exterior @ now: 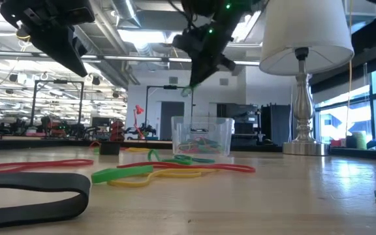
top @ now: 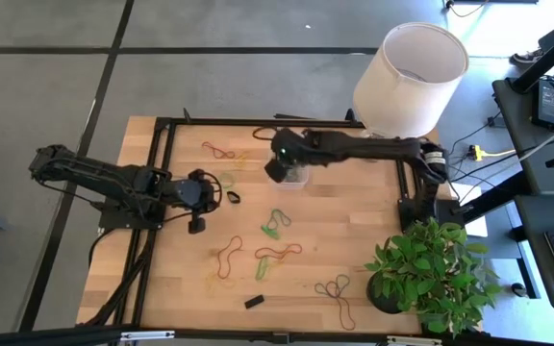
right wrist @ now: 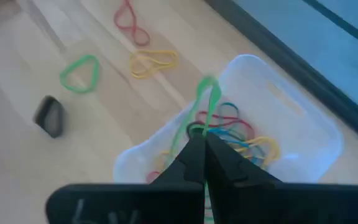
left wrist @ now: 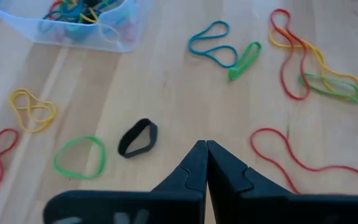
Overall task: Pick and place rubber bands into bin
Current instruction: Put the green rubber band into the transparent bin
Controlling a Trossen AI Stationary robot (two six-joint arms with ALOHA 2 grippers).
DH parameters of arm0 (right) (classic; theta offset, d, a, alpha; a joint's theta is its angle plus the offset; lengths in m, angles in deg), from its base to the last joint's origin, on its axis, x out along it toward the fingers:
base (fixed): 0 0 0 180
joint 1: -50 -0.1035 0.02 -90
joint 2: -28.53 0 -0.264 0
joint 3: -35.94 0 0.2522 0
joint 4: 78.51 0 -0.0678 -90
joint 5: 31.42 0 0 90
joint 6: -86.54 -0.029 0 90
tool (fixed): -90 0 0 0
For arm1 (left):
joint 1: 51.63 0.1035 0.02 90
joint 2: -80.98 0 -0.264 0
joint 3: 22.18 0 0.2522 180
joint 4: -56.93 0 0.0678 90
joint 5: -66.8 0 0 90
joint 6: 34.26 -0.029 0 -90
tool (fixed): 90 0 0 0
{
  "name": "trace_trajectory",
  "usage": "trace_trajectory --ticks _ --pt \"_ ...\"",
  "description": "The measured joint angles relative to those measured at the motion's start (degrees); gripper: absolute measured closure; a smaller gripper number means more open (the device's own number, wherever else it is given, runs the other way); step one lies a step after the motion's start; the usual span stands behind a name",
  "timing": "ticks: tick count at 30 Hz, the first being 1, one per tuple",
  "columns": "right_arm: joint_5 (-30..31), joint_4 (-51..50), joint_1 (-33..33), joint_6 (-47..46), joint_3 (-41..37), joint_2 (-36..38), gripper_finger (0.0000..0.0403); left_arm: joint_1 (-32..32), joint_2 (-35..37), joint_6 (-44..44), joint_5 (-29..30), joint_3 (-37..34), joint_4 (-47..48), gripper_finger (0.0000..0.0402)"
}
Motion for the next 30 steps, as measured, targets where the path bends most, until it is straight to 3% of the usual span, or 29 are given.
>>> trace_trajectory --ticks 8,21,30 --pt "-7.65 -7.17 6.13 6.02 1.75 -6.09 0.0403 -0.02 -0.02 0.08 3.16 0.0 -0.3 0.0398" --pt "-20.0 -7.2 7.13 15.8 1.59 -13.77 0.0403 -0.02 -0.52 0.13 5.56 -0.03 -1.19 0.04" --pt "-20.05 -6.98 6.94 17.55 1.59 -14.3 0.0359 -0.02 -0.52 0.71 5.45 -0.03 -1.19 0.04"
